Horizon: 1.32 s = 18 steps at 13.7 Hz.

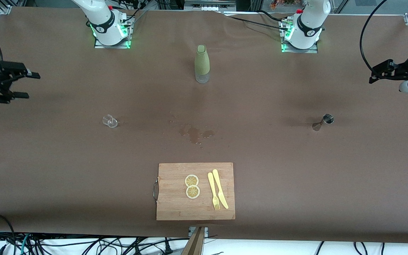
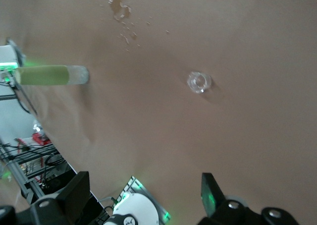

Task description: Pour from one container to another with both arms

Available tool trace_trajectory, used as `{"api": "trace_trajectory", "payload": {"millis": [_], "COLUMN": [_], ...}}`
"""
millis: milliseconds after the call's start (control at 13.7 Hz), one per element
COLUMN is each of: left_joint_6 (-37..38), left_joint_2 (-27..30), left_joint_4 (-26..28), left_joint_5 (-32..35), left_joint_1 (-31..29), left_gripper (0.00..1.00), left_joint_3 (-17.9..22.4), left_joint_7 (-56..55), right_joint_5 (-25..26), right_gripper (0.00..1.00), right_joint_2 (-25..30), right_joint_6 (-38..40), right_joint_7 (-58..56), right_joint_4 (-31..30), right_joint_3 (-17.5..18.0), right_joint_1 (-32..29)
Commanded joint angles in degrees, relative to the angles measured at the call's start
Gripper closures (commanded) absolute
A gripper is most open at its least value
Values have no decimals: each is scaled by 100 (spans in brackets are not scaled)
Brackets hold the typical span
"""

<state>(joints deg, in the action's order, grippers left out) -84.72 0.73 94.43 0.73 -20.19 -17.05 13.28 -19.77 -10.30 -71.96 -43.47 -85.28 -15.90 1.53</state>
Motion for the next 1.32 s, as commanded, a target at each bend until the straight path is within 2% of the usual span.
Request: {"api": "trace_trajectory", "payload": {"millis": [0,220,366,586,806,952,1245], "left_joint_6": [403,404,377,368,281,263,149], "left_joint_2": [58,68,68,68,68,85,436], "left_joint_4": [-302,-277,-224,-232,-241,-241,13], "left_joint_5": [86,-56,-38,-117,-170,-161,-161], "left_joint_1": [76,85,85,85,76,59,50], "left_gripper": [0,0,0,0,0,0,0], "left_joint_3": [-132,-141,-132,-132,-114,-88,-88], "left_joint_7": [-981,-1258,-1240,-985,-994,-1064,-1301], "right_joint_5": [639,1509,2159,2101,2136,2092,2092], "right_gripper": [0,0,0,0,0,0,0], "right_joint_2": [694,1266,1547,2267,2287,2191,1656], "right_joint_6": [-309,-712,-1170,-1889,-2050,-1946,-1488], "right_joint_7": [1223,2542,2852,4271,4707,4515,4461], "right_joint_4": [-515,-1058,-1490,-2473,-2388,-2231,-1397], "right_joint_3": [455,991,1334,1318,1266,915,905], "right_joint_1": [14,-4,5,-12,75,285,383]}}
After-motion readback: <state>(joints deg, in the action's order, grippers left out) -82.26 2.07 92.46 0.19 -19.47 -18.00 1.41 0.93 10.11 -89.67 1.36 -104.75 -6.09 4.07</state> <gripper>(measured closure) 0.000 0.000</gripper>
